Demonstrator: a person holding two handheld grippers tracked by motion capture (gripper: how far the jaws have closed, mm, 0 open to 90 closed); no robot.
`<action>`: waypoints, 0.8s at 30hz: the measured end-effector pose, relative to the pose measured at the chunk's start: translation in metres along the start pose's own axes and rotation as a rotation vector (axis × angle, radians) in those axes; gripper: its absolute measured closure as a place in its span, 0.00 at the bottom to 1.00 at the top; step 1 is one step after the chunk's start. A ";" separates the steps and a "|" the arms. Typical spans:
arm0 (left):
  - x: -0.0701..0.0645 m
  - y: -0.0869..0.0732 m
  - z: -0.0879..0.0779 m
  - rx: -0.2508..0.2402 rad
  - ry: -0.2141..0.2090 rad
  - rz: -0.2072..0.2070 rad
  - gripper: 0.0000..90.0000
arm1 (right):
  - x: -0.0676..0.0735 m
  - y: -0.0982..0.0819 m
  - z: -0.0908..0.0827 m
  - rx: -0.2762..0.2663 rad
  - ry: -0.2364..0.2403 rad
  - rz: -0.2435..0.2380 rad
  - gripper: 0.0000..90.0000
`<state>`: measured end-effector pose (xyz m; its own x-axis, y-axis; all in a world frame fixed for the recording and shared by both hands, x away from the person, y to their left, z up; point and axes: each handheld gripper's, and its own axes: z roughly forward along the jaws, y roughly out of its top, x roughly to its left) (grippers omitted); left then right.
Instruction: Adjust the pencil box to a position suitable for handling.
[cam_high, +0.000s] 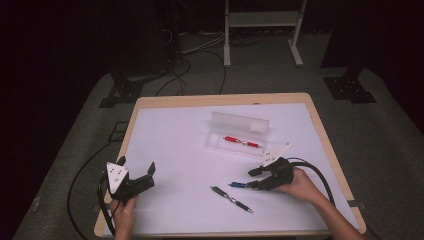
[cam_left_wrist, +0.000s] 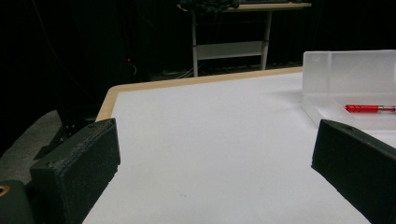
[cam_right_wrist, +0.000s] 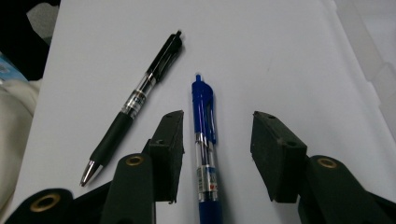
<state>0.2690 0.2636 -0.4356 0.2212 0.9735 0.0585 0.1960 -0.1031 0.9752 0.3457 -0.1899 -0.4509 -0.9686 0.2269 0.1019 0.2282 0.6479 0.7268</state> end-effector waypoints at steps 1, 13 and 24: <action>0.000 0.000 0.000 0.000 0.000 0.001 0.00 | 0.000 0.000 0.000 0.000 0.000 0.000 0.60; 0.000 0.000 0.000 -0.003 0.001 0.001 0.00 | 0.006 -0.009 0.015 0.062 -0.012 -0.043 0.71; -0.001 0.000 0.001 -0.001 0.002 0.001 0.00 | 0.007 -0.013 0.014 0.061 -0.034 -0.050 0.87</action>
<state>0.2693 0.2629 -0.4361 0.2194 0.9738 0.0601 0.1946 -0.1040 0.9753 0.3372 -0.1865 -0.4694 -0.9753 0.2169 0.0429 0.1863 0.7016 0.6878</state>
